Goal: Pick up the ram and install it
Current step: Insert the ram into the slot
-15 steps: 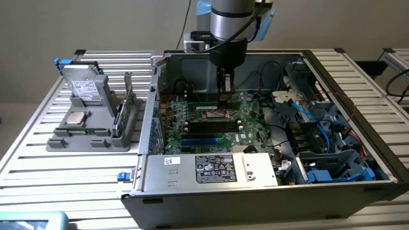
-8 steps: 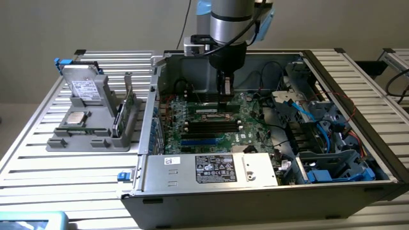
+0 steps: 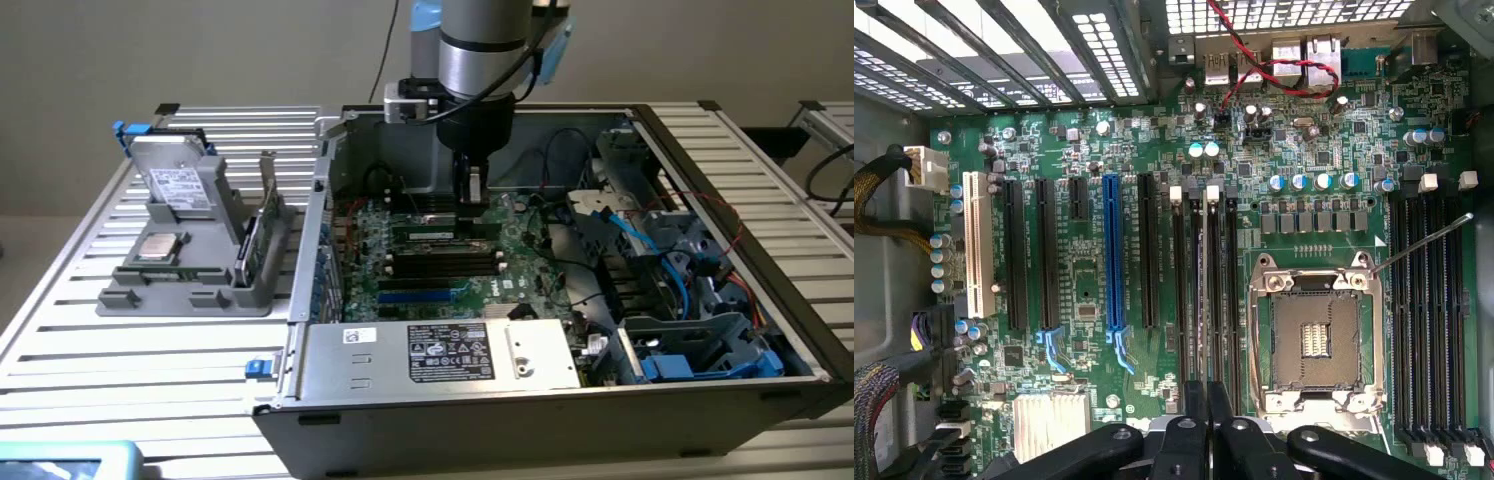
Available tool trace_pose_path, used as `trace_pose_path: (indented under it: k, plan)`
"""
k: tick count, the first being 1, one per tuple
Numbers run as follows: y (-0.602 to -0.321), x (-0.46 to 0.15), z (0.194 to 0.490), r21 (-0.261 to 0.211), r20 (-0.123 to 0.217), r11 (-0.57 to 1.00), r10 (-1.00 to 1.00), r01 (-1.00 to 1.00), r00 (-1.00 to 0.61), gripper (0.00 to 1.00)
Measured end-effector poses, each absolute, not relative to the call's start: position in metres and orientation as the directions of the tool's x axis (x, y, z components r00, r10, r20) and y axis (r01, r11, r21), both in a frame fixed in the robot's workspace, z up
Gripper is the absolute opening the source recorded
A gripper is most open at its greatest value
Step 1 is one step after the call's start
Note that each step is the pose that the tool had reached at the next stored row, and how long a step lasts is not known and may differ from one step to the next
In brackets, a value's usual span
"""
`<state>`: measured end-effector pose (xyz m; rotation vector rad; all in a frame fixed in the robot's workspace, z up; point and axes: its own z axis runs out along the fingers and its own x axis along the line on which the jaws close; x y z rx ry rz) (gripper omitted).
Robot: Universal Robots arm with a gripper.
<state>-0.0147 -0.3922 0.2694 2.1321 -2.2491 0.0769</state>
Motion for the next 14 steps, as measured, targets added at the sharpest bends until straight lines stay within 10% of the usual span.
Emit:
trace_pose_path:
  k: [14]
  plan:
    - [-0.3995,-0.0144,0.2665,0.0,0.059,0.036,-0.998,-0.999,-0.036,0.12]
